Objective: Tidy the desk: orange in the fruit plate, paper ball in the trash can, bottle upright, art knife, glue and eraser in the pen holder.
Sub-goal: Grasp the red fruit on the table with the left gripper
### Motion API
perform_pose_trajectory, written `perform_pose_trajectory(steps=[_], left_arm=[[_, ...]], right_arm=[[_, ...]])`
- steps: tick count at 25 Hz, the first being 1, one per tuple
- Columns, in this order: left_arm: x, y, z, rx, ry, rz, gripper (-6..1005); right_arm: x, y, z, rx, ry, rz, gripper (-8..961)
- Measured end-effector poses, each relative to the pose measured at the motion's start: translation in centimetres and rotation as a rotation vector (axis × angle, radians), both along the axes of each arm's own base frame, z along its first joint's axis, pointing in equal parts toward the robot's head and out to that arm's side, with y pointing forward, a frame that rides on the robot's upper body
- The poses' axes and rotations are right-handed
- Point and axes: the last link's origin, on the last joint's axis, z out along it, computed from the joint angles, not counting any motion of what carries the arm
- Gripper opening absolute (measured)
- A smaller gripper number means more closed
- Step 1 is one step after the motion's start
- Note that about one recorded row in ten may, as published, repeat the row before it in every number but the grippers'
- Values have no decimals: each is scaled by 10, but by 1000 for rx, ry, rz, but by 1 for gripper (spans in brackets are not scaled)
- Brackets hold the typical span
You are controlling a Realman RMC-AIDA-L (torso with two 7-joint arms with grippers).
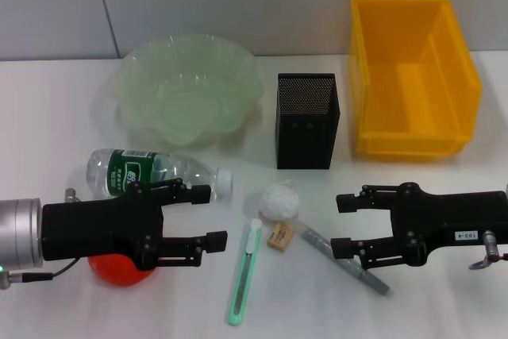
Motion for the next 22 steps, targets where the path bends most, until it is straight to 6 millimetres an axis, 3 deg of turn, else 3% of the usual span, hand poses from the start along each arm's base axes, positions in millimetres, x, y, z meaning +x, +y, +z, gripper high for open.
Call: perform_pose_trajectory(steps=[16,20,22], left_arm=[[-1,1,2,1,5,9,810],[-8,5,16,45,30,11,810],[-21,7,32,106,82,32,809]], right_arm=[[-1,3,1,5,-5,4,810],[0,4,0,14,-10,-3,810],[0,4,0,14,-11,-4,810]])
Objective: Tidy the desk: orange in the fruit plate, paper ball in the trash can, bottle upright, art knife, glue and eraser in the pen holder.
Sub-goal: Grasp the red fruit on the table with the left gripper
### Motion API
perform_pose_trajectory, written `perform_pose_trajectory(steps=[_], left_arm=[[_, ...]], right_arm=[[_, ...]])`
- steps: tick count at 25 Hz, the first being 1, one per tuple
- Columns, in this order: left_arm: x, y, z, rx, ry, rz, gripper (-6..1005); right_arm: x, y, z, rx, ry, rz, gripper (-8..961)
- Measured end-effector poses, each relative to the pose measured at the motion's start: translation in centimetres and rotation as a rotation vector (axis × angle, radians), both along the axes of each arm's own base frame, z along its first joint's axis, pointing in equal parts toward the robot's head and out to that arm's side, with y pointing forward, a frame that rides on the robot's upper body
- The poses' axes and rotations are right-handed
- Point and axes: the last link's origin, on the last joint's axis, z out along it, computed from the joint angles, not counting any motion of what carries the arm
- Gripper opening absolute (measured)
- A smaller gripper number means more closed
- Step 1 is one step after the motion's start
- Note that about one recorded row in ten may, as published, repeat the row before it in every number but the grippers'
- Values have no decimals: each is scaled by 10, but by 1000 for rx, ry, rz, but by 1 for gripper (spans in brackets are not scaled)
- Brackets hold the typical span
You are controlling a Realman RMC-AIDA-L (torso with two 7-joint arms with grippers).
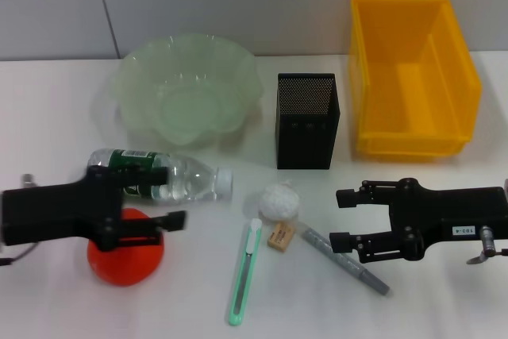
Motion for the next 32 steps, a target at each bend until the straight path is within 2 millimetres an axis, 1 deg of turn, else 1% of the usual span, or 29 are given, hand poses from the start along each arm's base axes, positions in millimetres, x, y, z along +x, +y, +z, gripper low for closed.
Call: perform_pose_trajectory(steps=[1,3,6,9,12,16,21,23,28,32], left_arm=[[0,0,0,0,0,0,809],[-13,1,11,40,53,29,809],[-26,0,19,56,98,71,809],[-37,-3,19,49,137,108,808],[-44,-4,13,45,180,136,808],[-45,-4,7,41,193,152,807],[-43,-3,5,32,180,163,806],[-42,-3,1,20,189,160,806],[-43,-2,-2,14,206,160,805],[-43,-2,-2,11,210,160,675]], right_arm=[[0,0,0,0,0,0,810],[0,0,0,1,0,0,809],[0,0,0,2,0,-1,809],[0,0,0,4,1,-3,809],[-1,1,0,5,2,-2,810],[-2,2,-1,3,0,4,810],[-4,3,0,4,-1,11,809],[-5,4,-1,3,0,15,809],[-6,4,-1,-1,1,11,809],[-6,5,-1,0,3,7,809]])
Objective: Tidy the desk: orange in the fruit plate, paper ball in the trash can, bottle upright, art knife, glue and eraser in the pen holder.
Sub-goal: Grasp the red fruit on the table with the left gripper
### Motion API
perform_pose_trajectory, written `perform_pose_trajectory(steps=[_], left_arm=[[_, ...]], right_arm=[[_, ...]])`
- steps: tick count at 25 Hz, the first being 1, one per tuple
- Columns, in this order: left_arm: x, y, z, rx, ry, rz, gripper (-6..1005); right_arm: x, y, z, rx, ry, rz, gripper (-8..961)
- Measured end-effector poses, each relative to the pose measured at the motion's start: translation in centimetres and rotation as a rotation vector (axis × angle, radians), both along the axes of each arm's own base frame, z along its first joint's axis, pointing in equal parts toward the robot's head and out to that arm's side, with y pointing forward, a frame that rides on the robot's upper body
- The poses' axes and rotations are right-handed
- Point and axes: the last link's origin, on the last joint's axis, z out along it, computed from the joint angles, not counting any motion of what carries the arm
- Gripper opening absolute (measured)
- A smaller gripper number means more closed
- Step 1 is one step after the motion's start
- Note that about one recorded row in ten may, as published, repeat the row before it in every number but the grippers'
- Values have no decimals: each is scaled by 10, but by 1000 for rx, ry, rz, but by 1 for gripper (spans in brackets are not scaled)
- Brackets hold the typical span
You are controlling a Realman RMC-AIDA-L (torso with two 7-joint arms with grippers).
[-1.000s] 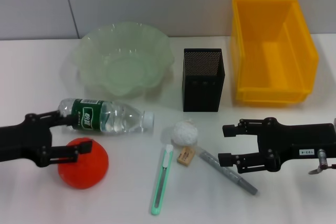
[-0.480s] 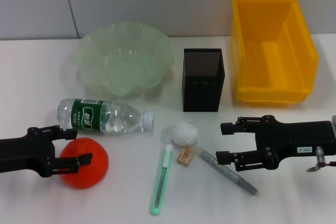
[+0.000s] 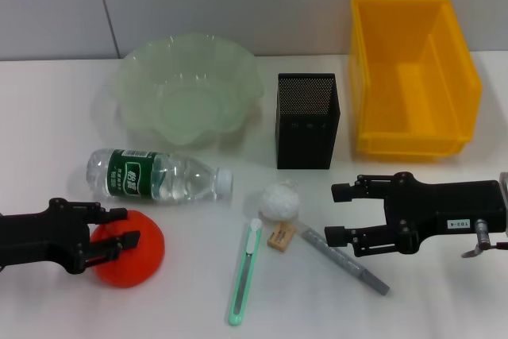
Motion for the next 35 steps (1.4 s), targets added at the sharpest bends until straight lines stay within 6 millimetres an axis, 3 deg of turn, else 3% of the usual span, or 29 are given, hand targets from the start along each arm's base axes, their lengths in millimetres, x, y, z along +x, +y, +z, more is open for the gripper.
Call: perform_pose_trajectory(steps=[12,19,24,27,30,34,35], left_arm=[[9,4,5,-26,-27,-7,247],[44,18,34,50,-250,-75,187],[79,41,34,115,-365,-136,88],[86,48,29,116,-354,-147,29],[85,51,26,106,-320,-136,46],[76,45,27,82,-310,-102,97],[66,32,20,17,-277,-86,112]], right_arm=[[0,0,0,0,5,-6,809],[0,0,0,1,7,-7,809],[-1,0,-3,2,6,-11,810],[-1,-1,-5,-3,6,-12,810],[1,-1,-4,0,6,-18,810],[2,-1,-4,10,2,-26,810],[3,0,-4,12,0,-26,810]])
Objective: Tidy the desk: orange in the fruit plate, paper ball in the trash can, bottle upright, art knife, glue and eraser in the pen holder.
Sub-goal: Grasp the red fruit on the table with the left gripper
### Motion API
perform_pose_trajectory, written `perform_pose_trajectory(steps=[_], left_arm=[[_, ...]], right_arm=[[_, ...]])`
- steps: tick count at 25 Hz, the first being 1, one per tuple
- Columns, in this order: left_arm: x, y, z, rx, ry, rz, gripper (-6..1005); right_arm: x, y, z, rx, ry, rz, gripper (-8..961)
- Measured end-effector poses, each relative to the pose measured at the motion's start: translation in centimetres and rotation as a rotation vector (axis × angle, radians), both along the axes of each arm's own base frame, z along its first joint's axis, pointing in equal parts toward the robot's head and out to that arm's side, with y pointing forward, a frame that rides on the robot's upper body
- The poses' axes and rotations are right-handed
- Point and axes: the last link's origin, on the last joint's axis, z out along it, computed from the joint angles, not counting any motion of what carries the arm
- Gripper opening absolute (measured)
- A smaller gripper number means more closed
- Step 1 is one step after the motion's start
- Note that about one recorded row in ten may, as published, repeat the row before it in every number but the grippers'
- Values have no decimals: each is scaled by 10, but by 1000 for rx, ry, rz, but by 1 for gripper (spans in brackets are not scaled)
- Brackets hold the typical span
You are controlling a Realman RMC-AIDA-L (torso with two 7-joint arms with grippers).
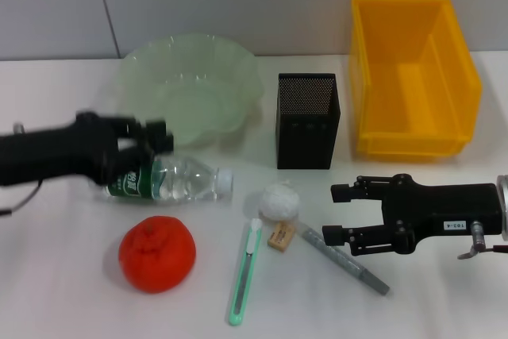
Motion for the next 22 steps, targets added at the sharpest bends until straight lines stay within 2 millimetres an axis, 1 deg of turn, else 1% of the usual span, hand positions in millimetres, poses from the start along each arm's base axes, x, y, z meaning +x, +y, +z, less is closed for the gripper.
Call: perform_pose_trajectory(steps=[1,5,8,12,17,18,21,22], left_arm=[[-3,-3,-4,-23,22,3,127],[-18,-14,-24,-83,113,40,284],[-26,-19,-32,-96,152,63,404],[-31,-25,-33,-112,163,74,566],[-39,-30,-31,-108,178,88,694],[-44,-32,-31,-105,199,91,719],[-47,-33,-32,-102,213,96,796],[-49,-33,-33,-100,224,103,806]], right_arm=[[1,0,0,2,-3,-1,810],[2,1,0,7,-12,1,810],[1,3,-1,11,-21,9,810],[1,4,-2,7,-36,12,810],[0,5,-3,2,-43,17,810],[0,5,-3,2,-43,17,810],[0,5,-3,2,-44,17,810],[0,5,-3,2,-44,17,810]])
